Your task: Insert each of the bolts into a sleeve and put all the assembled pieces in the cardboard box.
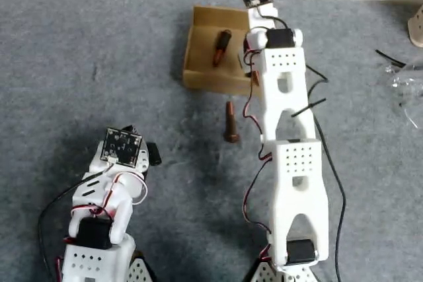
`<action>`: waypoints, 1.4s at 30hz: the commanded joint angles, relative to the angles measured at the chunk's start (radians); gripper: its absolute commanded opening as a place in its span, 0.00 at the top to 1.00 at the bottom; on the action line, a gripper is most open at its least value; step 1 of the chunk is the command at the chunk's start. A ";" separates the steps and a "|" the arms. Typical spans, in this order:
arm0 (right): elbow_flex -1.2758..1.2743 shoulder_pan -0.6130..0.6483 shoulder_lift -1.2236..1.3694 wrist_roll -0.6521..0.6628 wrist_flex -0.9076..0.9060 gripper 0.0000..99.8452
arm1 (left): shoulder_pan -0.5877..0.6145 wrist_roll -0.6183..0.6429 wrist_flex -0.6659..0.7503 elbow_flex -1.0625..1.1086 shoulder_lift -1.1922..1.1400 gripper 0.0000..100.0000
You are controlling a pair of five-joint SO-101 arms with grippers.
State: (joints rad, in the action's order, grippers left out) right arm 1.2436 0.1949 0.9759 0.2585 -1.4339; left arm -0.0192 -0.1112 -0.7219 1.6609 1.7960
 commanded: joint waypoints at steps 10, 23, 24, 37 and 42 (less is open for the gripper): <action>0.088 -0.018 -0.031 -0.006 -0.102 0.64 | 0.008 -0.002 0.021 -0.008 0.004 0.99; 0.481 -0.018 -0.067 -0.011 -0.332 0.64 | 0.015 -0.002 0.021 -0.008 0.004 0.99; 0.470 -0.024 -0.081 -0.011 -0.332 0.64 | 0.016 -0.002 0.021 -0.008 0.004 0.99; -0.171 0.065 -0.553 -0.075 -0.332 0.64 | 0.047 0.005 0.041 -0.008 0.004 0.99; -0.522 0.197 -0.812 -0.115 -0.328 0.64 | 0.047 0.005 0.041 -0.008 0.004 0.99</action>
State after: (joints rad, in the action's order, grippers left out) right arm 0.8876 0.3145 0.3483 0.1726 -1.7423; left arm 0.0176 -0.1112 -0.7020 1.6609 1.7960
